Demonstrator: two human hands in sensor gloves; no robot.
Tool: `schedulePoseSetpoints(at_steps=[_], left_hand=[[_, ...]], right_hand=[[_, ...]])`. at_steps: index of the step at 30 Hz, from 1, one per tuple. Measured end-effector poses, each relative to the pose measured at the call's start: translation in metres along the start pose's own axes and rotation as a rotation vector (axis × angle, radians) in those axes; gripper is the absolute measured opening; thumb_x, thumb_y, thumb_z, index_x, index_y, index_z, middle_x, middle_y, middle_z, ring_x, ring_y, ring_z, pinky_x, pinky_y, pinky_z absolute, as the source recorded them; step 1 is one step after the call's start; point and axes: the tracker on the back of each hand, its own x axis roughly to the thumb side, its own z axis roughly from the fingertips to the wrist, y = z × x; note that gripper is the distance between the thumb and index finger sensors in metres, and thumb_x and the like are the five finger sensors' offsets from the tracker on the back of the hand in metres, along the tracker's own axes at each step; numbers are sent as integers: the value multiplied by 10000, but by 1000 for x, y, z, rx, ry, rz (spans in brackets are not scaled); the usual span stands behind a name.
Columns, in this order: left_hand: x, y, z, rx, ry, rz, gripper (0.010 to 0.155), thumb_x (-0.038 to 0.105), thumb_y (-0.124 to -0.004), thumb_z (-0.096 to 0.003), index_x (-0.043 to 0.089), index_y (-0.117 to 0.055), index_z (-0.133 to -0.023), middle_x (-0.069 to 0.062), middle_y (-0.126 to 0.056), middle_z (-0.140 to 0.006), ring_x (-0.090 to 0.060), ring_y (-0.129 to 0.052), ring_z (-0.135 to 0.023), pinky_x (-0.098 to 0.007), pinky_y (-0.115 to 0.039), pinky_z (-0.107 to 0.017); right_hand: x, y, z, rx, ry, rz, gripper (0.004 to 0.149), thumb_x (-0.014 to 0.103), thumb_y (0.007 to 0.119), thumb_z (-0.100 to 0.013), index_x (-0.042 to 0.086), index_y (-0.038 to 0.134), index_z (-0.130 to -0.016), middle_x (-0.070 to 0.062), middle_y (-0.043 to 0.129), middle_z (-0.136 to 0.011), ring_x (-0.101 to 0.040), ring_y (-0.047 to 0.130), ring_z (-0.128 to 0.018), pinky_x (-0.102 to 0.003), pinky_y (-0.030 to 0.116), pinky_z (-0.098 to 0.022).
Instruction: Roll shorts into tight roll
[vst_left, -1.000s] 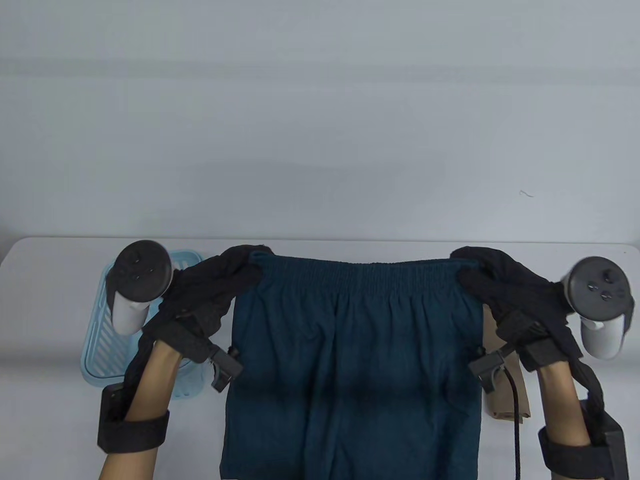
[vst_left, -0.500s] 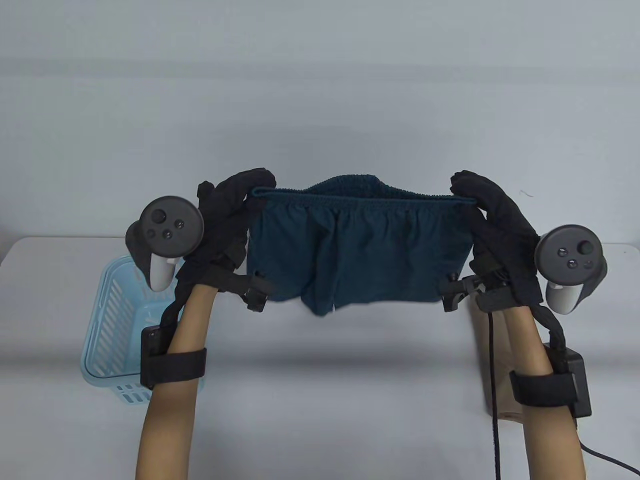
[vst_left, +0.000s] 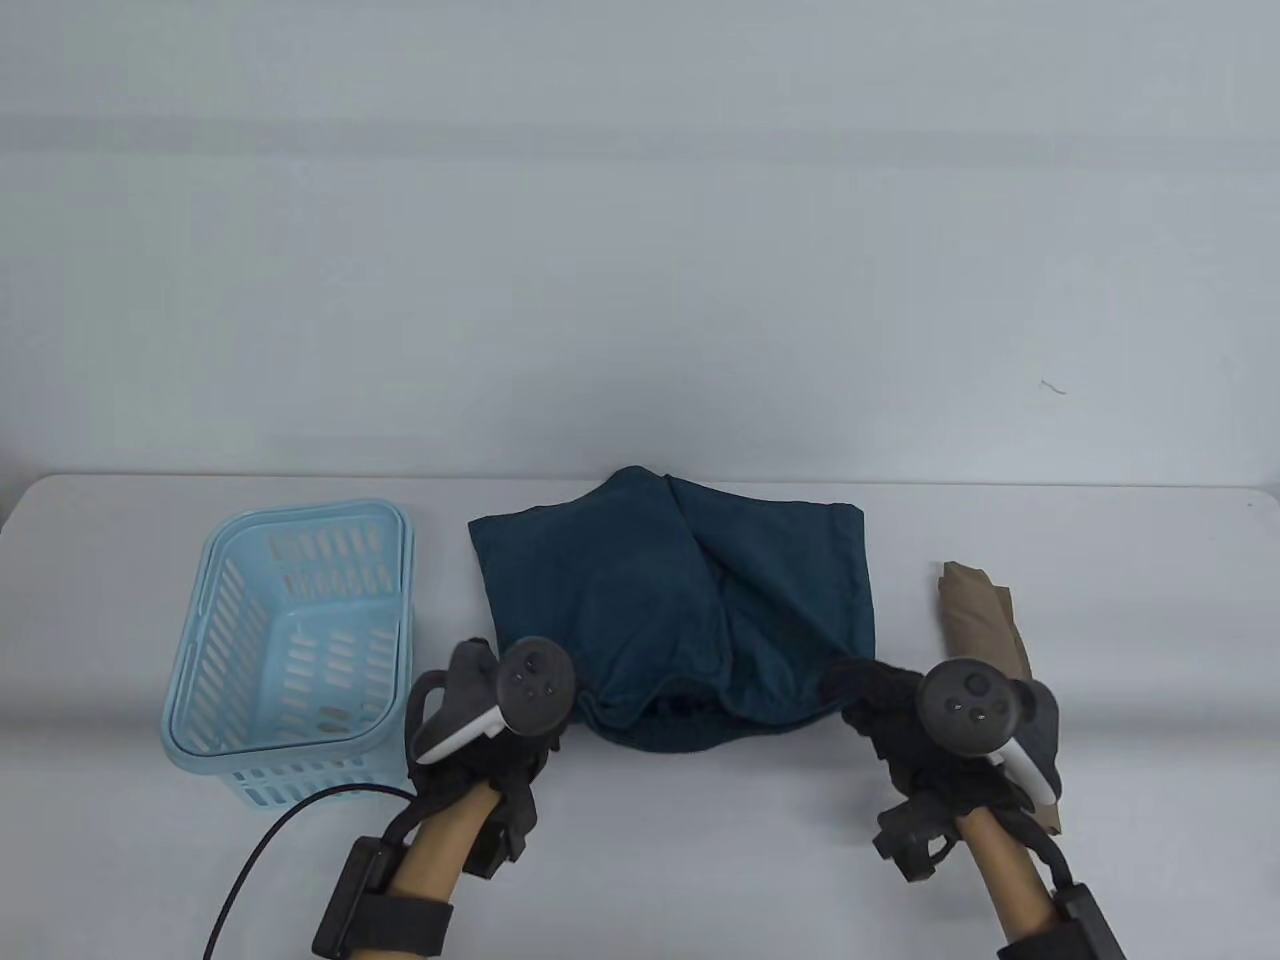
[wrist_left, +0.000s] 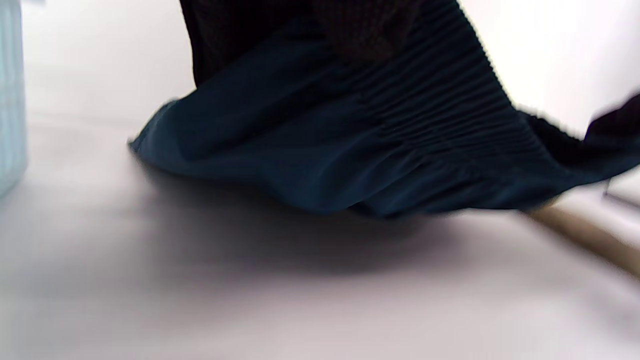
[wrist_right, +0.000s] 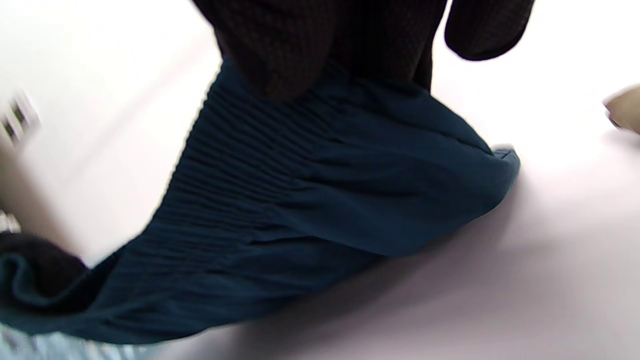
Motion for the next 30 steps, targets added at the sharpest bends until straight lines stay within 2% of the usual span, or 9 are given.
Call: schedulePoseSetpoints(at_steps=[5, 12, 15, 18, 20, 24, 30], left_hand=[[4, -46, 10, -101, -24, -58, 433, 245, -674, -520, 236, -763, -944, -100, -872, -994, -393, -823, -964, -699, -310, -695], [0, -77, 25, -176, -58, -93, 448, 242, -677, -531, 224, -736, -975, -112, -817, -1039, -415, -772, -996, -706, -301, -689], [0, -80, 29, -228, -74, -102, 466, 205, -670, -545, 211, -698, -1011, -121, -733, -1091, -432, -704, -1033, -711, -291, -683], [0, -81, 31, -331, -84, -116, 494, 160, -651, -555, 202, -636, -1047, -123, -632, -1145, -451, -637, -1065, -712, -283, -684], [0, -81, 32, -355, -92, -111, 507, 146, -644, -556, 195, -608, -1059, -127, -595, -1157, -458, -617, -1071, -710, -287, -685], [-1, -79, 30, -382, -93, -90, 493, 140, -637, -556, 197, -634, -1045, -122, -611, -1146, -457, -631, -1061, -714, -297, -686], [-1, -77, 30, -422, -103, -55, 461, 146, -635, -557, 208, -688, -1011, -114, -651, -1116, -450, -667, -1034, -710, -311, -690]], right_hand=[[-3, 37, 16, 171, -1, 93, 389, 213, 765, -469, 270, 805, -852, -38, 838, -968, -316, 812, -927, -591, 538, -708], [-3, 71, 33, 331, -12, 197, 412, 215, 754, -480, 265, 771, -888, -46, 798, -1000, -318, 768, -960, -596, 528, -710], [0, 78, 36, 442, -13, 249, 457, 216, 748, -489, 257, 706, -943, -43, 698, -1061, -325, 654, -1018, -602, 493, -721], [4, 79, 39, 567, -3, 299, 560, 322, 773, -477, 237, 615, -1008, -50, 564, -1128, -337, 540, -1069, -629, 434, -731], [6, 80, 41, 614, 12, 299, 608, 383, 754, -479, 216, 574, -1035, -61, 493, -1153, -353, 477, -1087, -642, 401, -735], [8, 80, 43, 631, 24, 263, 575, 407, 684, -508, 194, 590, -1033, -80, 490, -1152, -369, 465, -1085, -651, 394, -732], [9, 79, 47, 656, 38, 220, 521, 384, 666, -522, 179, 655, -1000, -79, 534, -1134, -373, 491, -1071, -655, 398, -728]])
